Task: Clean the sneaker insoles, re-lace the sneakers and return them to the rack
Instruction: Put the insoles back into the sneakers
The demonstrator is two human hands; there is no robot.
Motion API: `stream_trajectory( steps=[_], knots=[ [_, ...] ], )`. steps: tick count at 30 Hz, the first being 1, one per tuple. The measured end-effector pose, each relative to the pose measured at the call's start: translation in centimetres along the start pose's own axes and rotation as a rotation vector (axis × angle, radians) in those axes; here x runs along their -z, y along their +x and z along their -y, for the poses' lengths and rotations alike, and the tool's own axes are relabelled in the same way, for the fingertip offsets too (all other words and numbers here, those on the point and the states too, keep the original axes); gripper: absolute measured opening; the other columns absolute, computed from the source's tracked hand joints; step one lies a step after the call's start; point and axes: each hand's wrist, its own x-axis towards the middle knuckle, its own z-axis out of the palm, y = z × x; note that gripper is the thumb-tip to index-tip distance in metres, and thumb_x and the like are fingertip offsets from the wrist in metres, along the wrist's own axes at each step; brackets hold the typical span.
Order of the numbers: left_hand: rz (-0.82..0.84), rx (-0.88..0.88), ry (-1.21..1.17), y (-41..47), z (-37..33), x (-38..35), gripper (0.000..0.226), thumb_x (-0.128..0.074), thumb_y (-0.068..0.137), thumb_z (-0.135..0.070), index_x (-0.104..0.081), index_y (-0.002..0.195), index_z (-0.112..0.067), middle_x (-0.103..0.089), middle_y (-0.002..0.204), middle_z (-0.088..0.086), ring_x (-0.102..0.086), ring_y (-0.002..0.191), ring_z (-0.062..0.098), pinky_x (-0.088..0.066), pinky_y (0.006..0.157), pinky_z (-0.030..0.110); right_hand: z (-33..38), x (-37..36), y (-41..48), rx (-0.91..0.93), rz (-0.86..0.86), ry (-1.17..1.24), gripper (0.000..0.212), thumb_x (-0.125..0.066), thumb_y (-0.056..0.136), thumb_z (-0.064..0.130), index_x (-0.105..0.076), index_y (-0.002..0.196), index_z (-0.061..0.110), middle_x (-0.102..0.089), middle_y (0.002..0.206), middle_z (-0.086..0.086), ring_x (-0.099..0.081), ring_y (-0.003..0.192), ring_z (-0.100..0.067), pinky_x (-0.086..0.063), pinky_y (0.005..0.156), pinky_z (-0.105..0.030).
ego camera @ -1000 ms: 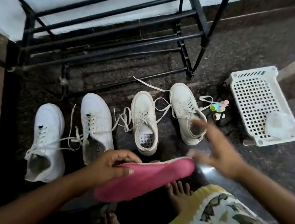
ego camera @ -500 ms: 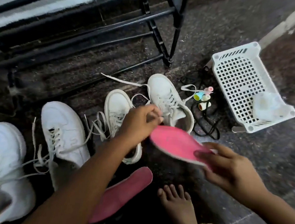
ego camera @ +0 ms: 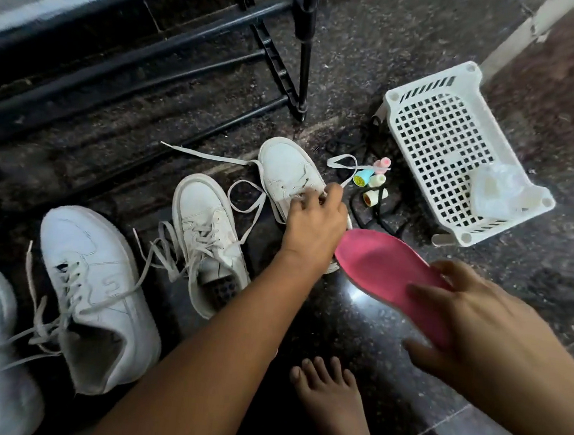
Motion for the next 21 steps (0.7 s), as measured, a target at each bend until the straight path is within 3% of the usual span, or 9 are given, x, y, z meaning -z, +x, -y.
stream_trajectory(
  steps=[1,2,4,5,7,9,12,21],
  knots=[
    [0.023,0.013,-0.001,0.0,0.0,0.2,0.033,-0.036,0.073,-0.003,-0.066,0.067,-0.015,-0.064,0.092,0.001,-0.062,0.064,0.023,-0.046,0.049,0.027,0.1,-1.0,-0.6,-0.123,0.078,0.068,0.04,-0.028,0.073,0.039,-0.041,0.11,0.033,-0.071,0.106,0.009,-0.069,0.089,-0.038,-0.053,0.061,-0.05],
    [0.035,0.014,0.009,0.0,0.1,0.4,0.027,-0.042,0.073,-0.003,-0.065,0.067,-0.016,-0.064,0.092,0.001,-0.06,0.059,0.02,-0.043,0.045,0.025,-0.1,-1.2,-0.7,-0.148,0.085,0.147,0.036,-0.033,0.072,0.039,-0.044,0.106,0.033,-0.073,0.098,0.009,-0.071,0.081,-0.035,-0.053,0.055,-0.046],
    [0.059,0.002,0.006,-0.2,0.3,0.9,0.013,-0.063,0.065,-0.005,-0.064,0.07,-0.017,-0.064,0.094,0.0,-0.059,0.056,0.017,-0.04,0.04,0.023,-0.1,0.0,-0.6,-0.11,0.102,0.249,0.035,-0.031,0.077,0.037,-0.04,0.111,0.032,-0.069,0.111,0.01,-0.067,0.095,-0.04,-0.052,0.064,-0.053],
    [0.073,-0.002,-0.019,-0.1,0.5,0.9,0.018,-0.071,0.059,-0.005,-0.065,0.071,-0.016,-0.064,0.093,0.001,-0.06,0.055,0.016,-0.039,0.038,0.022,0.0,0.4,-0.6,-0.089,0.09,0.205,0.036,-0.03,0.079,0.036,-0.038,0.113,0.031,-0.066,0.117,0.01,-0.064,0.101,-0.042,-0.051,0.069,-0.055],
    [0.043,-0.01,-0.058,-0.3,1.0,1.2,0.029,-0.079,0.049,-0.002,-0.065,0.072,-0.013,-0.064,0.09,0.005,-0.062,0.054,0.019,-0.04,0.036,0.024,-0.1,0.4,-0.4,-0.057,0.086,0.28,0.033,-0.033,0.074,0.038,-0.043,0.106,0.032,-0.072,0.101,0.01,-0.071,0.085,-0.034,-0.054,0.057,-0.048],
    [0.006,-0.017,-0.116,-0.1,1.3,1.7,0.031,-0.076,0.059,0.002,-0.064,0.085,-0.008,-0.061,0.099,0.009,-0.065,0.065,0.024,-0.044,0.043,0.03,0.0,-0.4,-0.4,-0.039,0.026,0.255,0.033,-0.035,0.071,0.04,-0.047,0.101,0.032,-0.074,0.09,0.011,-0.072,0.075,-0.028,-0.054,0.051,-0.041],
    [0.023,-0.059,-0.15,0.6,2.0,2.1,0.022,-0.05,0.088,0.001,-0.052,0.109,-0.008,-0.048,0.117,0.008,-0.06,0.092,0.029,-0.035,0.06,0.034,0.1,-0.8,-0.9,-0.018,-0.064,0.237,0.032,-0.035,0.07,0.04,-0.047,0.099,0.033,-0.073,0.089,0.011,-0.072,0.075,-0.027,-0.054,0.05,-0.041],
    [0.168,-0.154,-0.376,2.0,4.1,4.1,0.009,-0.055,0.086,-0.002,-0.057,0.095,-0.006,-0.055,0.105,0.01,-0.057,0.095,0.032,-0.046,0.084,0.043,0.1,-0.6,-1.0,-0.004,-0.024,0.186,0.033,-0.035,0.072,0.04,-0.048,0.102,0.033,-0.073,0.093,0.011,-0.073,0.078,-0.026,-0.055,0.052,-0.041]
  ],
)
